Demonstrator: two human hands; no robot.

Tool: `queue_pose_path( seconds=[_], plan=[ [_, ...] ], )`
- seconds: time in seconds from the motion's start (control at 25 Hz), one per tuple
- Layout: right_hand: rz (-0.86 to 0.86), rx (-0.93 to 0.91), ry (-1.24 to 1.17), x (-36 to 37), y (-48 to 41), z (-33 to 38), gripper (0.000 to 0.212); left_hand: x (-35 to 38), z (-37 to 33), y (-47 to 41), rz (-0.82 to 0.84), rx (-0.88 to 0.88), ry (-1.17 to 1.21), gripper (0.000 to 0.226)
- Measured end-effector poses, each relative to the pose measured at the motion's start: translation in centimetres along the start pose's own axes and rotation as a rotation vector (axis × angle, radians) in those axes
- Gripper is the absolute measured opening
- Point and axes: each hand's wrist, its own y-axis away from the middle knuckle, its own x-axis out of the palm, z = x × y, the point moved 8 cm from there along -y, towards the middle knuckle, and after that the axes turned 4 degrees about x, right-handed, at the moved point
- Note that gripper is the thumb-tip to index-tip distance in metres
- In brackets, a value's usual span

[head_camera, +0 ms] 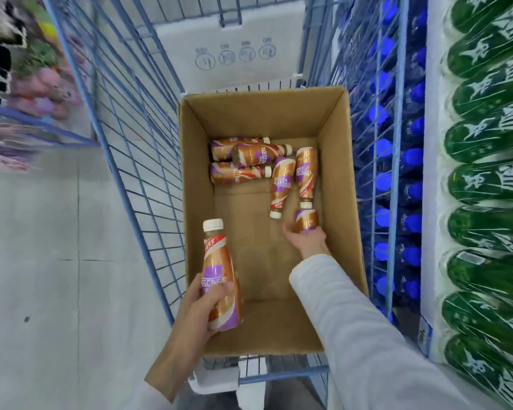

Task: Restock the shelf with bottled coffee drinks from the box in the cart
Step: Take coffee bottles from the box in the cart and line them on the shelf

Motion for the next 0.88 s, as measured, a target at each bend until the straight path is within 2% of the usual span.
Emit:
queue_pose_path(
  seconds=[0.04,0.08,0.16,0.24,0.28,0.32,0.4,0.48,0.6,0.68,0.76,0.88],
  plan=[
    [-0.015,-0.016,-0.018,0.7,-0.8,0.4,0.082,-0.5,0.3,0.1,-0.012,-0.002,-0.006,0.065],
    [-0.023,0.024,-0.145,0.9,-1.3,0.3,0.084,-1.0,0.6,0.1,-0.020,-0.001,-0.013,0.061],
    [-0.037,0.069,-0.268,0.5,-1.8,-0.2,0.079,-1.4,0.7,0.4,-0.038,0.010,-0.030,0.056],
    [0.155,0.230,-0.468,1.0,0.1,-1.1,0.062,-1.3,0.1,1.1,-0.037,0.029,-0.036,0.053],
    [0.181,0.280,-0.517,0.6,1.2,-1.5,0.057,-1.0,-0.6,1.5,-0.039,0.047,-0.037,0.053],
    [0.227,0.317,-0.512,0.0,3.1,-1.9,0.053,-0.7,-1.4,2.1,-0.035,0.071,-0.038,0.053],
    [0.334,0.296,-0.310,-1.5,7.3,-3.3,0.046,0.1,-3.0,3.4,-0.032,0.129,-0.026,0.059],
    [0.477,0.231,-0.172,-3.0,11.6,-4.0,0.037,1.0,-4.3,5.1,-0.035,0.179,0.009,0.056],
    [0.653,0.080,-0.077,-5.3,18.4,-3.4,0.015,2.5,-5.8,8.4,-0.025,0.266,0.053,0.038],
    [0.683,-0.041,0.034,-7.0,21.4,-2.8,0.013,3.5,-6.6,10.9,-0.013,0.318,0.064,0.049],
    [0.698,-0.215,0.157,-9.1,24.3,-0.9,0.028,4.7,-7.5,13.4,0.028,0.372,0.072,0.061],
    [0.761,-0.445,0.305,-10.9,27.8,1.9,0.061,6.1,-9.5,16.4,0.118,0.452,0.059,0.062]
  ],
)
